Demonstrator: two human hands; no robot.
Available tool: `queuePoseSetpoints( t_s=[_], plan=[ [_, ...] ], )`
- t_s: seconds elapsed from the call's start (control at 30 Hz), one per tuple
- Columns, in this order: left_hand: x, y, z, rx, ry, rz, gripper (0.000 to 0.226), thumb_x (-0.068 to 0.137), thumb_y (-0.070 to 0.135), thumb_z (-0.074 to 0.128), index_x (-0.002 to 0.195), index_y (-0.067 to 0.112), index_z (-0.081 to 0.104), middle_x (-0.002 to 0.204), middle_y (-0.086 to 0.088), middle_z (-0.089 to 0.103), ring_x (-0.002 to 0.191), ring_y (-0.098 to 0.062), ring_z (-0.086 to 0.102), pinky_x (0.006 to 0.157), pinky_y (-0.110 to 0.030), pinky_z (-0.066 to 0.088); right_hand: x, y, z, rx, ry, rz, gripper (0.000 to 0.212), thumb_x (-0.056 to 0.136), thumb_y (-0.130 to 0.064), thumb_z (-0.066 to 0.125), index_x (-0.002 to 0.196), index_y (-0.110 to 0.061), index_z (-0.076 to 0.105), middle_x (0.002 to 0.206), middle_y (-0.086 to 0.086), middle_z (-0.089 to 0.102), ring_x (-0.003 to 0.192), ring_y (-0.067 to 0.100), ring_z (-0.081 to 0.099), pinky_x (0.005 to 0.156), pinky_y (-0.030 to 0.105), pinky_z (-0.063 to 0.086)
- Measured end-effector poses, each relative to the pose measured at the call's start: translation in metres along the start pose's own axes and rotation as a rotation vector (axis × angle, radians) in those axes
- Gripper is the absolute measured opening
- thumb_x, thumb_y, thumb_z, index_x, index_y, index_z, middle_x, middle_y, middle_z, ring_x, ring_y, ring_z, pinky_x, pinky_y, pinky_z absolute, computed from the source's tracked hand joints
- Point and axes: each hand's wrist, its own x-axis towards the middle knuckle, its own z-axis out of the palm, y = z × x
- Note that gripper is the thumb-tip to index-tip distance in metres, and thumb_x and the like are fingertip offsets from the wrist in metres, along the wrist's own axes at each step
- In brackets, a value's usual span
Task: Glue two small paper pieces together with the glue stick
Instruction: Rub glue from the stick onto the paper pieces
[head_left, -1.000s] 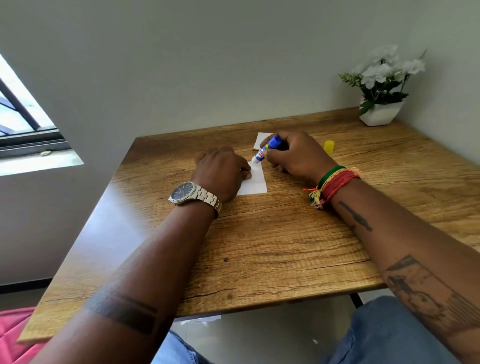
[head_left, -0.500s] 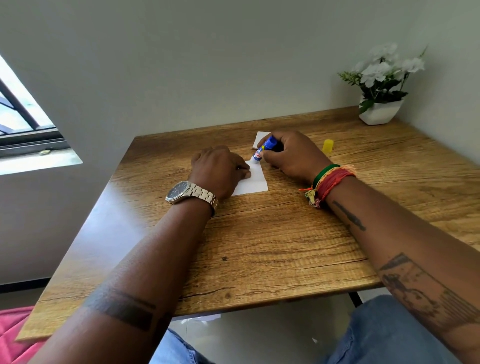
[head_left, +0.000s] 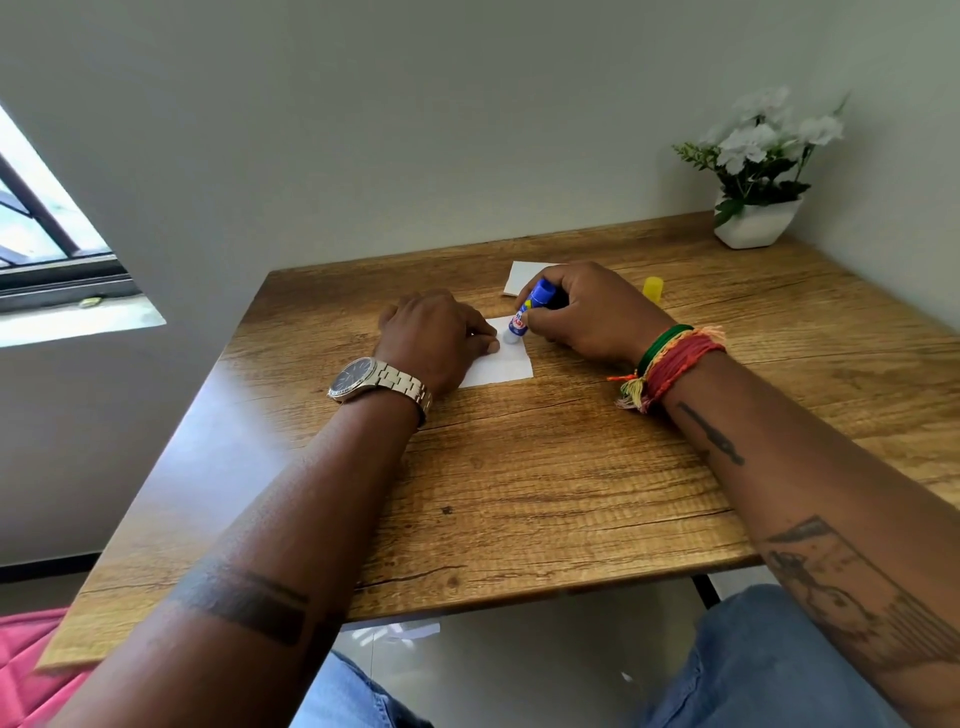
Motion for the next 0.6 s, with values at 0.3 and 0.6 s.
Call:
queuePoseSetpoints(
  t_s=[0.3,0.6],
  plan=[
    [0.0,0.001,0.0,0.012,-0.007,-0.012,0.028,0.091,0.052,0.064,0.116,0.042,0.072,0.118,0.002,0.064,0.121,-0.03,0.049,0.102,-0.047,0.038,-0.005,-0.006,-0.009,0.04,-0.108,0.036,0.028,0.09,-0.025,0.069,0.117,-0.017,0.07,0.096,0.005,0.067,0.083,0.019,0.06,0.069,0.028,0.048],
    [0.0,0.004,-0.004,0.035,-0.019,-0.037,0.028,0.091,0.053,0.063,0.116,0.044,0.072,0.122,0.001,0.064,0.124,-0.031,0.048,0.102,-0.048,0.037,-0.007,-0.005,-0.015,0.083,-0.188,0.028,0.021,0.091,-0.024,0.069,0.111,-0.02,0.073,0.091,0.002,0.07,0.075,0.014,0.061,0.064,0.025,0.05]
  ],
)
